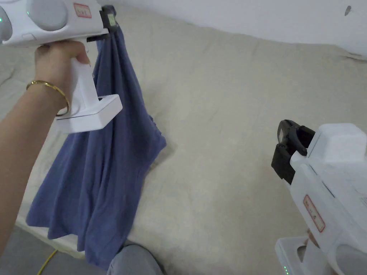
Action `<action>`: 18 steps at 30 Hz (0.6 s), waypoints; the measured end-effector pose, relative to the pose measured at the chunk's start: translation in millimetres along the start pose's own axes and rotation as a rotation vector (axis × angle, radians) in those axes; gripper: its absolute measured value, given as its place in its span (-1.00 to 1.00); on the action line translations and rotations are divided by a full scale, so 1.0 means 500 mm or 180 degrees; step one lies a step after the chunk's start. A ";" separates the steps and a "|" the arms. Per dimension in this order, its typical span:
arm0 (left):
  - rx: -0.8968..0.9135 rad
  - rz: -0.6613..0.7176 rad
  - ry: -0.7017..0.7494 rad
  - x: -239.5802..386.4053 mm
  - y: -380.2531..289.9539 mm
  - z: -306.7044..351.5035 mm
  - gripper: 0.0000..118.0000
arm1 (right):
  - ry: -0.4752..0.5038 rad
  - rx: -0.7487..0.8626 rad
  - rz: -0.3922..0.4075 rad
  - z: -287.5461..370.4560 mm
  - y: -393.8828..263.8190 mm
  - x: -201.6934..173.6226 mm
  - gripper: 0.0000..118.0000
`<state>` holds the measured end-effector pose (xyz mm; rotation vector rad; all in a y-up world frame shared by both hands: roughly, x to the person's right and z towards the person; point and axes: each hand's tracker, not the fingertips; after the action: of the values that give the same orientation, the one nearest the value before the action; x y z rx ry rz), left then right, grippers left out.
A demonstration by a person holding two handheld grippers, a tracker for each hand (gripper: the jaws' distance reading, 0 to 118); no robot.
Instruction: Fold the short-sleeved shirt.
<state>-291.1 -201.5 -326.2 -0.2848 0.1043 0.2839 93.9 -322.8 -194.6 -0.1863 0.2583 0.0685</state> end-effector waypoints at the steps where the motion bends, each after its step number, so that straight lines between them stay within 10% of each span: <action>1: 0.0091 -0.0005 -0.0024 0.010 0.017 0.018 -1.00 | -0.0007 0.0023 -0.0002 0.007 0.002 0.001 -1.00; 18: 0.0624 -0.0467 -0.0933 0.318 0.212 0.122 -1.00 | -0.0587 0.0342 -0.0140 0.155 0.019 0.119 -1.00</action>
<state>-166.4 -44.8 -318.2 -0.0536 -0.1770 0.1656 169.4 -295.8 -138.0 -0.0779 0.0736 0.0279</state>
